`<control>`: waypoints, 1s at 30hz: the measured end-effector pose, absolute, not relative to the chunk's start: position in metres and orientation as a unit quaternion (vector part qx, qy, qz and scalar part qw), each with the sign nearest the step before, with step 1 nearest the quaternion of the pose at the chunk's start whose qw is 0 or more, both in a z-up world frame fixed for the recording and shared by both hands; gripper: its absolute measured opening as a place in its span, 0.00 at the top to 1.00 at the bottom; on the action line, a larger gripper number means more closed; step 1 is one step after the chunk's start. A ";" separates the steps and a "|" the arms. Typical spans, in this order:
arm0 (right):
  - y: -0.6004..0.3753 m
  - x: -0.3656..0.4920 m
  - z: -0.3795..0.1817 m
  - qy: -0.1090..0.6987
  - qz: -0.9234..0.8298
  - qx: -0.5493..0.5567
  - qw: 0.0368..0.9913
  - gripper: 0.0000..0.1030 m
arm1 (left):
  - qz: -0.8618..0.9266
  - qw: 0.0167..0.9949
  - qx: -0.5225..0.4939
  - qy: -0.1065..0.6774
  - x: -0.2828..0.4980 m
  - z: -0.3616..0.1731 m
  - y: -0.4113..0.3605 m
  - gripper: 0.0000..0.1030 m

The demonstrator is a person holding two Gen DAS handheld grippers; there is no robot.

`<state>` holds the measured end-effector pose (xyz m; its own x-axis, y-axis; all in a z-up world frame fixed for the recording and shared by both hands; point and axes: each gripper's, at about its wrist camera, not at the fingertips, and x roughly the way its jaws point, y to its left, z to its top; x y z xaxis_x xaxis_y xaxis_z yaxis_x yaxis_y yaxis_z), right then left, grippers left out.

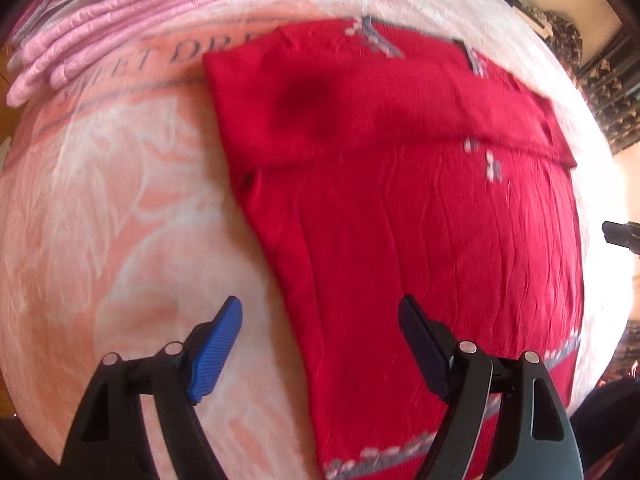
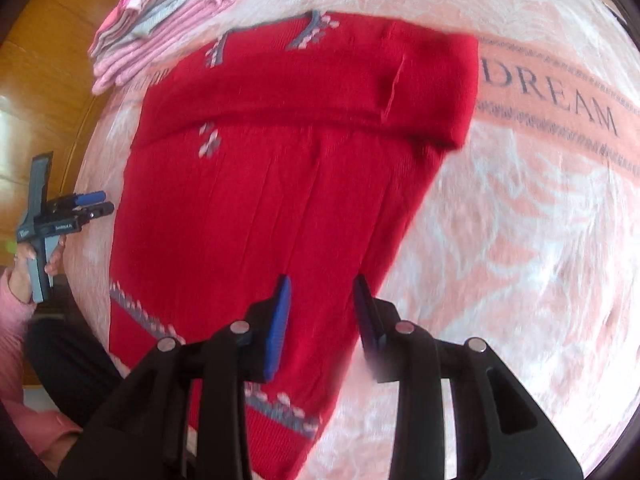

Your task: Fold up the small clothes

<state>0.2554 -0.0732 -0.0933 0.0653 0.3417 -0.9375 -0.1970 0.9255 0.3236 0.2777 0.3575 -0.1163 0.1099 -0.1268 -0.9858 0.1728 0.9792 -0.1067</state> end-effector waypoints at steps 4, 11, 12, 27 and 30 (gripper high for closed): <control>-0.083 0.200 -0.111 0.692 0.199 0.048 0.692 0.68 | -0.079 0.689 -0.008 0.721 0.237 -0.128 0.375 0.22; -0.098 0.158 -0.136 0.713 0.215 0.041 0.666 0.66 | -0.056 0.633 -0.060 0.770 0.209 -0.154 0.386 0.22; -0.098 0.154 -0.137 0.713 0.221 0.044 0.664 0.66 | -0.059 0.628 -0.059 0.774 0.205 -0.158 0.384 0.22; -0.056 0.127 -0.167 0.746 0.308 0.035 0.589 0.75 | -0.090 0.573 0.010 0.814 0.160 -0.189 0.361 0.08; -0.044 0.129 -0.166 0.740 0.332 0.020 0.585 0.93 | -0.093 0.575 0.026 0.812 0.157 -0.190 0.358 0.11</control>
<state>0.1289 -0.0442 -0.1663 -0.3158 0.4172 -0.8522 -0.3590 0.7789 0.5143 0.1572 0.3580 -0.1899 -0.3375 -0.0656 -0.9390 0.1487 0.9813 -0.1220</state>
